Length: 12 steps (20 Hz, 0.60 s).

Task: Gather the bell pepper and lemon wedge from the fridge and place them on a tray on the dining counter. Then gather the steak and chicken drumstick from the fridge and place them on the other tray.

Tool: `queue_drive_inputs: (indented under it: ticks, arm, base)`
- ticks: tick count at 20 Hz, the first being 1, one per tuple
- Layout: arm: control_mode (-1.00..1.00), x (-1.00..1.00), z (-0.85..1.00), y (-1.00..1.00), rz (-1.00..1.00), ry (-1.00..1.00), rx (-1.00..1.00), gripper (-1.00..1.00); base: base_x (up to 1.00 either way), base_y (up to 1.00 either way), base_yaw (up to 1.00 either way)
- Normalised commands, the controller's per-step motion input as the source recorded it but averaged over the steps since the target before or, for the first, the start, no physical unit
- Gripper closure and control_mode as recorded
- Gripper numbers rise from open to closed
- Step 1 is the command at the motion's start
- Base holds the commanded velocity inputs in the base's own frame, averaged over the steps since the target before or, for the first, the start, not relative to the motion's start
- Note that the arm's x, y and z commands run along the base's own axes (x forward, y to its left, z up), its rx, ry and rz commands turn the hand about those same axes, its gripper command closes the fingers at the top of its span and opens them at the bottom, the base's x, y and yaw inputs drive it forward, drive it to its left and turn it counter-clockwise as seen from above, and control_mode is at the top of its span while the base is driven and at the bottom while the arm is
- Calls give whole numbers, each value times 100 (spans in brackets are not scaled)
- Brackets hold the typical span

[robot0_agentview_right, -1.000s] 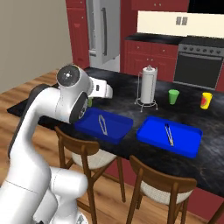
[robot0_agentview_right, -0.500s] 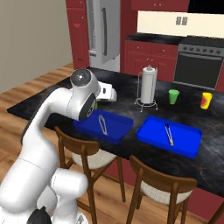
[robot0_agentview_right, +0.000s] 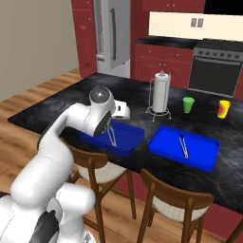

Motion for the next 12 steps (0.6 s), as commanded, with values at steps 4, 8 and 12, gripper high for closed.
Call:
queue_drive_inputs:
  ticks: [4,8,12]
  arm:
    - [-100,47,-38,-15,6,15,0,100]
    - [-100,48,-33,-14,6,15,0,100]
    - [-100,45,-32,-12,6,12,0,100]
  base:
    - [0,0,0]
    - [0,0,0]
    - [0,0,0]
